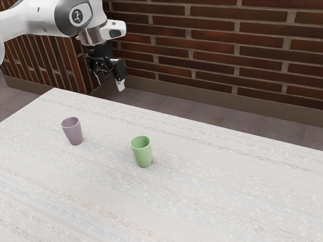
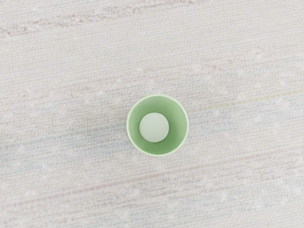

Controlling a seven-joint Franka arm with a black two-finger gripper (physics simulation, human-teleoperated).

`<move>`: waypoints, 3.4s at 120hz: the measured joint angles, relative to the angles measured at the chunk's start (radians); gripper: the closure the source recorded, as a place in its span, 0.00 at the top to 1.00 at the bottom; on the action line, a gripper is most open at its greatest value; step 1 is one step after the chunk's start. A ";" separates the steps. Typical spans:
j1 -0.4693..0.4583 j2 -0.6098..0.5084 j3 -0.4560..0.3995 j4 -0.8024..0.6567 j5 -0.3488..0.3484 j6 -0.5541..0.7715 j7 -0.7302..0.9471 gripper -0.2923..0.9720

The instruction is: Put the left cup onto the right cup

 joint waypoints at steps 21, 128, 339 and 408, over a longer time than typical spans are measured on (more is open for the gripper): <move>0.000 0.002 0.000 0.000 0.000 0.002 0.005 0.77; 0.048 -0.044 0.109 -0.138 0.032 0.027 0.033 0.77; 0.282 0.373 0.129 -0.077 -0.016 0.339 0.313 0.61; 0.288 0.440 0.129 -0.073 -0.058 0.455 0.330 0.59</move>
